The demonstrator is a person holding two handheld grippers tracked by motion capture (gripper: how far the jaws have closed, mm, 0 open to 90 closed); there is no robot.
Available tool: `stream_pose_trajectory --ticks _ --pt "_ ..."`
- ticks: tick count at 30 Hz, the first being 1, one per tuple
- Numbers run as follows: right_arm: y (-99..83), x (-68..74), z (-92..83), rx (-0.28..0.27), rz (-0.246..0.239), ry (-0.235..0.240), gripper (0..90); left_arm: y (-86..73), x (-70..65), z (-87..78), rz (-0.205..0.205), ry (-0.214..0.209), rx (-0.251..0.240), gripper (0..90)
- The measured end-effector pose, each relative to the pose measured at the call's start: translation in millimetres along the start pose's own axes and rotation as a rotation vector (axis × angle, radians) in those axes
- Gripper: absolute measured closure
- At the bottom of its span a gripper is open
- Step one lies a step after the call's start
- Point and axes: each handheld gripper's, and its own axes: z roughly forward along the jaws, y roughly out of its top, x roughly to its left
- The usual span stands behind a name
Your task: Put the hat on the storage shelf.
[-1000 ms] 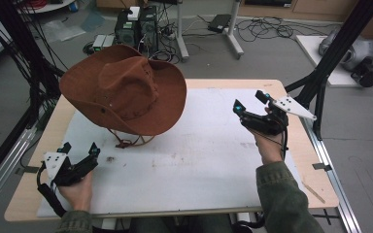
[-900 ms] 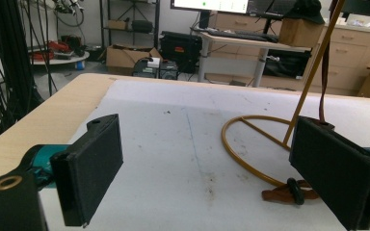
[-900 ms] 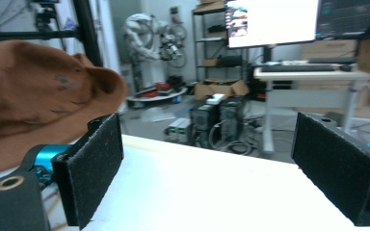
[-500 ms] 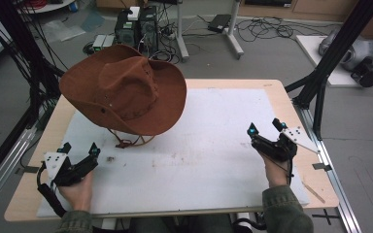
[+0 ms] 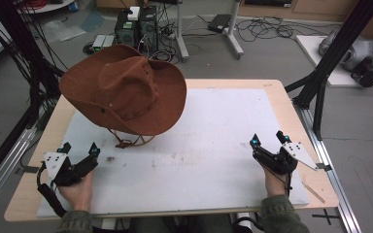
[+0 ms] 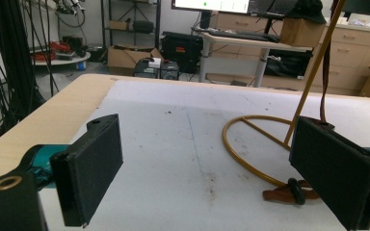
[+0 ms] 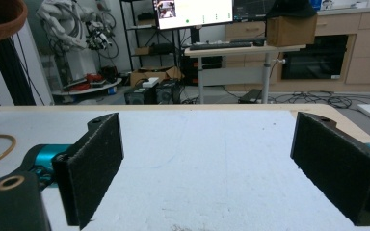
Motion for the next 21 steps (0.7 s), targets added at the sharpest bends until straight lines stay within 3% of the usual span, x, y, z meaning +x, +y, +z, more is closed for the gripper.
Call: stream_pose_trajectory --ticks 8,21 --pt "-3.3 4.2 0.6 0.001 -0.029 0.001 10.5 0.2 -0.4 -0.3 0.0 -0.001 -0.003 11.8" --pt "-5.3 -0.1 -2.9 -0.001 -0.007 -0.013 10.5 0.8 -1.4 -1.9 0.0 -0.004 -0.009 11.7"
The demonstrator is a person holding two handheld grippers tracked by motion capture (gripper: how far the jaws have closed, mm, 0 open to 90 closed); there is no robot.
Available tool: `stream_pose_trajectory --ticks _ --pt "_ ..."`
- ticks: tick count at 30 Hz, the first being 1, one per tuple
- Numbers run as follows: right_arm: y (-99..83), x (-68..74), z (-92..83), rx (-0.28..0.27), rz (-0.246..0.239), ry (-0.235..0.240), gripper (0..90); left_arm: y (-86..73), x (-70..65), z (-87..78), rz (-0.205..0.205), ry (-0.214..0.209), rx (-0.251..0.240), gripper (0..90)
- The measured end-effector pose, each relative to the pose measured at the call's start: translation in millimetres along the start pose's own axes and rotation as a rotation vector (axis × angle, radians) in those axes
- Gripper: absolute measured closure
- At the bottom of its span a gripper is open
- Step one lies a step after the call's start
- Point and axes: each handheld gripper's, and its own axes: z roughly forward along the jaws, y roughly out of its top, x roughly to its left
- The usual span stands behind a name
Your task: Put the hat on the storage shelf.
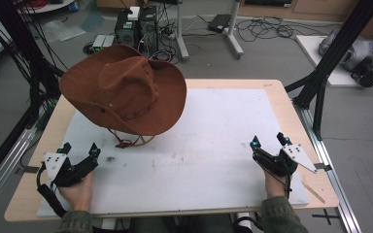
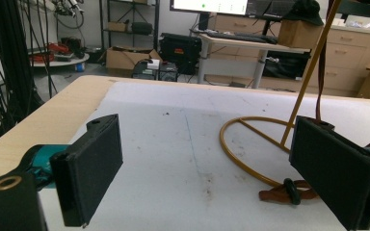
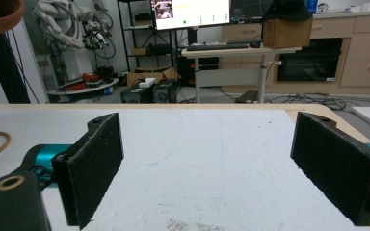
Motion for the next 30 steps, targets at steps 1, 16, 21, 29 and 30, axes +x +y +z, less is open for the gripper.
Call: stream_pose_trajectory --ticks 1,16,21,29,30 --pt "-0.2 0.0 -0.1 -0.001 0.001 -0.001 10.5 0.1 -0.1 -0.1 -0.001 -0.002 0.001 11.7" --pt "-1.1 -0.8 -0.3 0.006 0.001 -0.003 10.5 0.3 -0.1 -0.5 -0.001 0.001 -0.001 11.7" --pt "-1.8 -1.2 -0.2 0.006 -0.001 -0.004 10.5 0.2 -0.1 -0.5 -0.001 0.001 -0.003 11.8" --pt "-2.2 -1.4 -0.3 0.005 0.009 -0.008 10.5 0.3 -0.1 -0.4 -0.002 0.001 -0.003 11.7" --pt "-2.3 -1.5 -0.3 0.007 0.008 -0.008 10.5 0.3 0.0 -0.4 -0.003 0.0 -0.004 11.7"
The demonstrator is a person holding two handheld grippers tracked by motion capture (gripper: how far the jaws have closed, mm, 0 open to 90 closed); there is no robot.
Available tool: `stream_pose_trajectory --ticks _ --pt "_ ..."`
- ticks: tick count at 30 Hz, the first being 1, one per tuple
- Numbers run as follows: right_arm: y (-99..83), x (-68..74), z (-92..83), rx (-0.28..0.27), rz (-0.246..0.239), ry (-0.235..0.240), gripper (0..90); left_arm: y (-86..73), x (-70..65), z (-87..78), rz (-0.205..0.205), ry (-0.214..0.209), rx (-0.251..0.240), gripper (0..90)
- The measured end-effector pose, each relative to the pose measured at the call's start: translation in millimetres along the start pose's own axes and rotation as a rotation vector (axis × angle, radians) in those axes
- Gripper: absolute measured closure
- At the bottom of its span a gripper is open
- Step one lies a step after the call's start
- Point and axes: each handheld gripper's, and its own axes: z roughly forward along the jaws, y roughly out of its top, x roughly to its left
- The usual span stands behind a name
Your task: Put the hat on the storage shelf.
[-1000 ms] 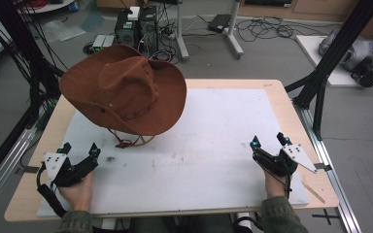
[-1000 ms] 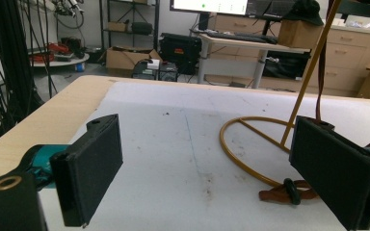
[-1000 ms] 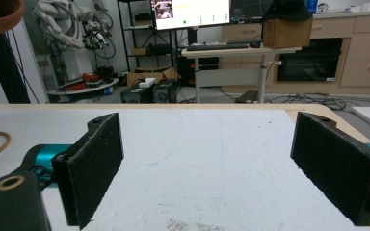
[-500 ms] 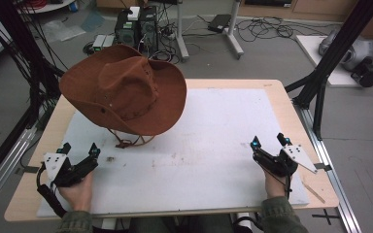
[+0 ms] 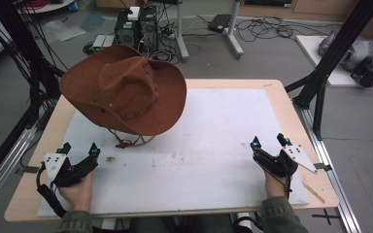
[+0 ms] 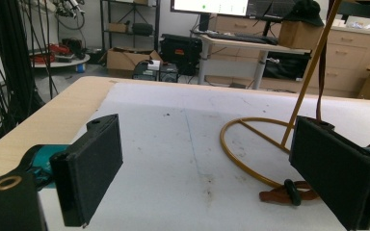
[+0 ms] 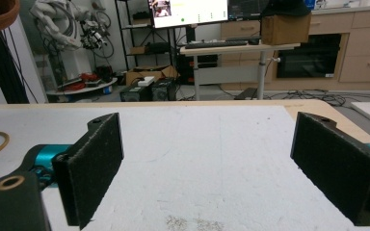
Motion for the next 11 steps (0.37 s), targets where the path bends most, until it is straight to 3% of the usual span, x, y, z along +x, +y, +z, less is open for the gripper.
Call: stream_pose_trajectory --ticks 11 --pt "-1.1 -1.1 0.6 0.002 0.008 -0.001 10.5 -0.2 0.2 0.5 -0.004 0.0 -0.002 11.7"
